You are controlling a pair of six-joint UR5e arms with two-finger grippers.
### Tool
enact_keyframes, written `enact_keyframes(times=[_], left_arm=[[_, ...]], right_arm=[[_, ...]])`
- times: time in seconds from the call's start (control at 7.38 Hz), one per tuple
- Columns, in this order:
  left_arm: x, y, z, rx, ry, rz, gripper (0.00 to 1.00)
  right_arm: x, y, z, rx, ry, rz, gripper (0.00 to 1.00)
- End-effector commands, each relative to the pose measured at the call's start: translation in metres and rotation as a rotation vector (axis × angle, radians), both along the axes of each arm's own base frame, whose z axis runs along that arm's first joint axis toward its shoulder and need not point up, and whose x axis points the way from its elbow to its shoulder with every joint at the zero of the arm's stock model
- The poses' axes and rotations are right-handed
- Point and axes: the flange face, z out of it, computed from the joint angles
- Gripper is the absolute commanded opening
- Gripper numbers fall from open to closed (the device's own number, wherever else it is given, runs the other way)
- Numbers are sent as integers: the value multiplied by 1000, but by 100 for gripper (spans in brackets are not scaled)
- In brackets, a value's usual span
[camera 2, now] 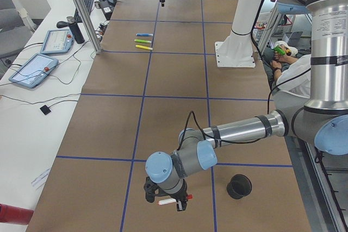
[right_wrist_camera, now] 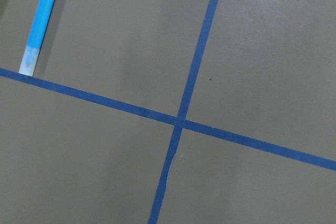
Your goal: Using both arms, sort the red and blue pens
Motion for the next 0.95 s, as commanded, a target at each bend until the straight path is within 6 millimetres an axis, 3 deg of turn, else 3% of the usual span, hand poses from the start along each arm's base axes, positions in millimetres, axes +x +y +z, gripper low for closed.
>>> enact_keyframes(times=[0.0, 0.14, 0.27, 0.54, 0.68, 0.81], left_arm=[[-18, 45, 4, -167, 102, 52, 0], [-26, 63, -8, -244, 126, 66, 0], [-23, 81, -13, -353, 180, 85, 0], [-13, 127, -3, -511, 237, 91, 0], [-10, 140, -2, -572, 279, 101, 0], [-2, 177, 6, -624, 325, 115, 0]], right_arm=[[-21, 3, -6, 5, -5, -30, 100], [-28, 4, -12, -18, -11, -15, 99], [-41, -3, -31, -51, -26, 20, 99], [-63, -5, -50, -119, -34, 71, 97], [-81, -9, -57, -120, -24, 83, 98], [-91, -12, -62, -93, -2, 98, 98]])
